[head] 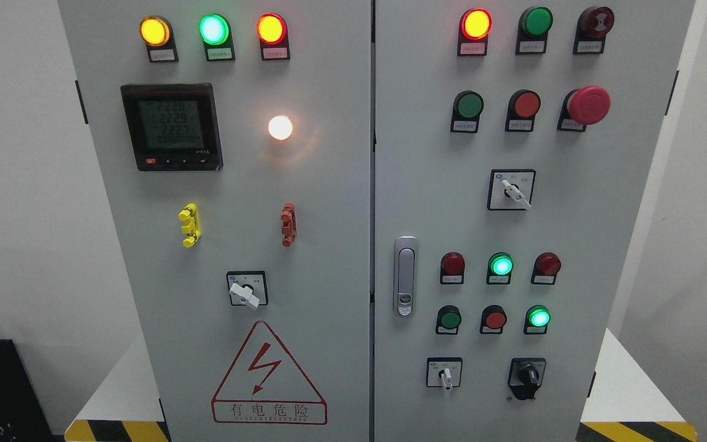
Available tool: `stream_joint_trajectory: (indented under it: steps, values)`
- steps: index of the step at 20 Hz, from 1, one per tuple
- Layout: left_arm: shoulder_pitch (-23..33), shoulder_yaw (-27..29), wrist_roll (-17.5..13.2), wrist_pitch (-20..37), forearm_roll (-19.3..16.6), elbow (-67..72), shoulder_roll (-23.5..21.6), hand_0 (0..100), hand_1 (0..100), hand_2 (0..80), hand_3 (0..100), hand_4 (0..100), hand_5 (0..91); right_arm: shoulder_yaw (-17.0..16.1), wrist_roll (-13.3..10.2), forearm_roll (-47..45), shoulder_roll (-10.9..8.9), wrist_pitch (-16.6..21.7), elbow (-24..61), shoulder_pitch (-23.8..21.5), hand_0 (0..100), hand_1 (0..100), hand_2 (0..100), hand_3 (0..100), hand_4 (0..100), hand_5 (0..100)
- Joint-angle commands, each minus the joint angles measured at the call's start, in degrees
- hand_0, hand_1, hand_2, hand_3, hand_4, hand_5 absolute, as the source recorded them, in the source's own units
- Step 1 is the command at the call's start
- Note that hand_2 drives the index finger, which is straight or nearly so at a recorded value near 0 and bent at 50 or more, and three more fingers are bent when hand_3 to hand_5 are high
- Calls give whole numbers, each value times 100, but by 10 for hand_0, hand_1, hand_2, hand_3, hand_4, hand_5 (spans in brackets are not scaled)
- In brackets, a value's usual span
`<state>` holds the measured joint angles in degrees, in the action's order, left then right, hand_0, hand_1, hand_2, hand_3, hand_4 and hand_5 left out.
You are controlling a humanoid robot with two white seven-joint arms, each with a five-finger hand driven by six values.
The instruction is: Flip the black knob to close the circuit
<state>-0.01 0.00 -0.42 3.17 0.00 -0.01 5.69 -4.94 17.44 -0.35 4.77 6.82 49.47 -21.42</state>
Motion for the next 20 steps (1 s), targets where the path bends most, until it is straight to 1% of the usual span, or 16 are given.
stream_joint_trajectory:
  steps: [1,2,4,5,7,8,10,11,12,13,14,15,16,17,18,20]
  values:
    - [194,62,-2,-1,44,-193,2,0,0,0,49,27,0,432,6,-518,94,-269,5825,-468,0,10,0,87,90,8]
    - [194,62,-2,-1,44,-193,2,0,0,0,49,27,0,406,5,-501,94,-295,6194,-477,0,19,15,124,135,47]
    - [194,62,-2,-1,44,-193,2,0,0,0,49,27,0,345,-21,-474,103,-269,6776,-477,0,47,95,235,255,168]
    - [194,62,-2,-1,44,-193,2,0,0,0,49,28,0,310,-30,-448,112,-261,6987,-468,0,72,168,354,353,249]
    - [194,62,-2,-1,44,-193,-7,0,0,0,49,28,0,231,-38,-81,130,-7,7033,-407,0,100,274,489,464,389]
    - [194,62,-2,-1,44,-193,2,0,0,0,49,28,0,169,-47,295,130,195,7024,-363,0,122,329,549,518,487]
    - [194,62,-2,-1,44,-193,-7,0,0,0,49,28,0,-102,-135,1147,121,372,7015,-240,0,142,387,611,574,541]
    - [194,62,-2,-1,44,-193,2,0,0,0,49,28,0,-260,-240,1578,121,381,7007,-118,0,178,445,666,612,564]
    - [194,62,-2,-1,44,-193,-7,0,0,0,49,28,0,-427,-328,2026,112,390,6980,66,0,200,475,690,622,568]
    - [194,62,-2,-1,44,-193,2,0,0,0,49,29,0,-603,-372,2466,112,390,6963,233,0,229,526,726,649,595]
    - [194,62,-2,-1,44,-193,2,0,0,0,49,29,0,-770,-320,2949,77,390,6963,348,0,253,575,763,678,633]
    - [194,62,-2,-1,44,-193,-7,0,0,0,49,29,0,-972,-302,3562,-36,390,6971,428,0,265,590,776,684,645]
    - [194,62,-2,-1,44,-193,2,0,0,0,49,28,0,-1104,-302,4195,-168,425,6989,463,0,282,633,807,699,677]
    - [194,62,-2,-1,44,-193,-7,0,0,0,49,28,0,-1149,-346,4793,-265,469,6998,507,0,291,661,837,712,709]
    - [194,62,-2,-1,44,-193,2,0,0,0,49,28,0,-1167,-372,5269,-301,452,7006,577,0,294,676,858,716,725]
    - [194,62,-2,-9,44,-193,-7,0,0,0,49,28,0,-1158,-416,6000,-301,364,6998,753,0,281,732,910,738,761]
